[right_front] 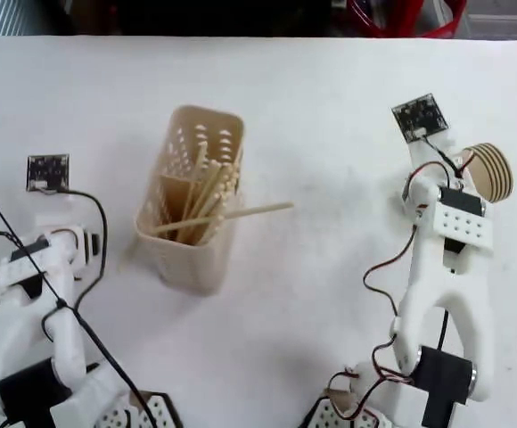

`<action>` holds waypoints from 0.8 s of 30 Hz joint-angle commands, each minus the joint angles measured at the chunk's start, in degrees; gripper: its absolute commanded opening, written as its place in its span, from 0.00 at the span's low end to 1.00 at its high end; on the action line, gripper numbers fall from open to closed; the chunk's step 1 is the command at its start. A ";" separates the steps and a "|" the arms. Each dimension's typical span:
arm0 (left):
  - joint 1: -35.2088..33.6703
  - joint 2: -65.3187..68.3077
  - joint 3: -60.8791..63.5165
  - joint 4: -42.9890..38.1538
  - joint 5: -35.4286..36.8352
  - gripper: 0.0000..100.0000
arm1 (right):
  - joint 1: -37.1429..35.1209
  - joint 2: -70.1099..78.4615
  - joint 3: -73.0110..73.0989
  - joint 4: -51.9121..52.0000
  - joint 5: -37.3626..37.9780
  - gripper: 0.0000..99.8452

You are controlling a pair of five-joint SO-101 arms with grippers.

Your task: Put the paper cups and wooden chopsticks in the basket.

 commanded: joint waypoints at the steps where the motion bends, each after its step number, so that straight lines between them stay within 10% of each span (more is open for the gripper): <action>1: 0.57 -1.45 -0.44 -1.23 -0.62 0.21 | -0.66 -0.66 -4.66 0.40 -0.26 0.03; 24: 0.57 -1.45 -0.35 -1.23 -0.62 0.21 | 0.13 19.03 -6.86 0.40 2.81 0.03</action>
